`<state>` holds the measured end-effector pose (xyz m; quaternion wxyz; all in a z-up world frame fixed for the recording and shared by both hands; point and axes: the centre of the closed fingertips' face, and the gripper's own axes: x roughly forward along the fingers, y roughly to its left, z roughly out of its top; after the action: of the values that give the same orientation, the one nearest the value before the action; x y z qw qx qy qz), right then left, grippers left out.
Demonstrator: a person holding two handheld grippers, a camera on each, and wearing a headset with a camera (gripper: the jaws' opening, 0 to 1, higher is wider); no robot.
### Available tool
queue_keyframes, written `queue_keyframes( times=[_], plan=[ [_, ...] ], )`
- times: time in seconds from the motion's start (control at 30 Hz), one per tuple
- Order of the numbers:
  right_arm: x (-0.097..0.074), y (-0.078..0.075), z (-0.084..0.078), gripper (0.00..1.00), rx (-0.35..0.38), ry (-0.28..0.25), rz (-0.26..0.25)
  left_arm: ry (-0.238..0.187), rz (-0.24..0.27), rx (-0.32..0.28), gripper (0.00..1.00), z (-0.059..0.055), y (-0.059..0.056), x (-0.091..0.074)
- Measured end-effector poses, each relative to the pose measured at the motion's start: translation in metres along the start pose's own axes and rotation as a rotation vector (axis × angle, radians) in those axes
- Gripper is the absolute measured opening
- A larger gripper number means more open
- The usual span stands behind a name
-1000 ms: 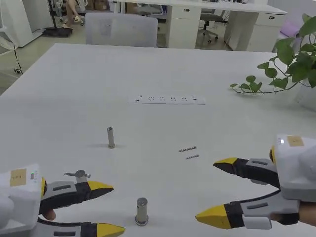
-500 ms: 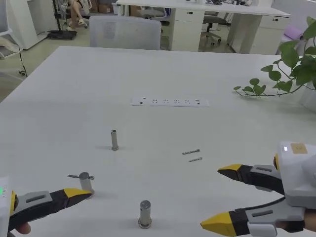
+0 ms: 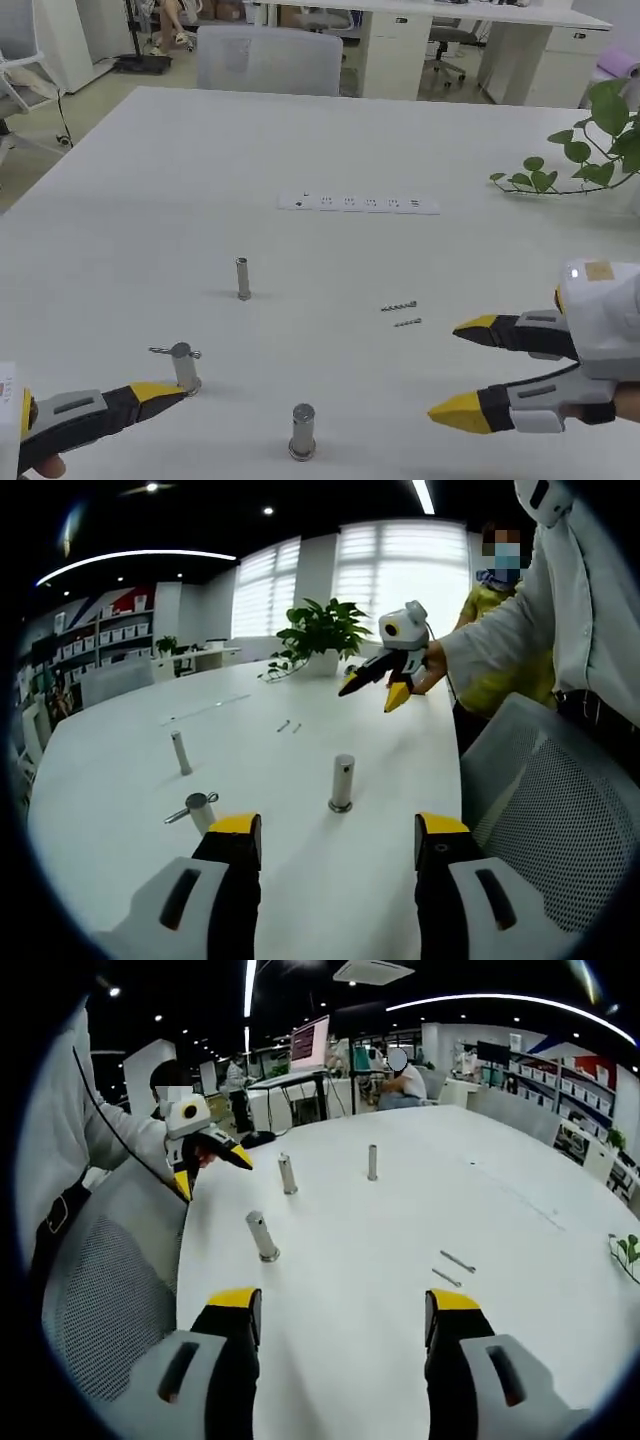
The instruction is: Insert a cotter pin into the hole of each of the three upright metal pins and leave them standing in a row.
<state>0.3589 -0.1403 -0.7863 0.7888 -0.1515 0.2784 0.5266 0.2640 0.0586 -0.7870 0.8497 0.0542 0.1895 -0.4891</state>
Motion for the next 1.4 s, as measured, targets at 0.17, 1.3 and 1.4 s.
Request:
queue_keyframes(
  times=[0.17,1.3,1.4],
  plan=[
    [0.006,-0.023,0.004,0.62,-0.043,0.034,-0.009,0.0,0.002,-0.008,0.62,-0.002,-0.002,0.001],
    [0.06,-0.115,-0.011,0.29,-0.181,0.222,-0.036,-0.008,0.014,-0.011,0.6,-0.002,0.002,-0.004],
    [0.064,-0.12,-0.01,0.28,-0.19,0.235,-0.029,-0.008,0.013,-0.013,0.61,-0.002,0.002,-0.003]
  ],
)
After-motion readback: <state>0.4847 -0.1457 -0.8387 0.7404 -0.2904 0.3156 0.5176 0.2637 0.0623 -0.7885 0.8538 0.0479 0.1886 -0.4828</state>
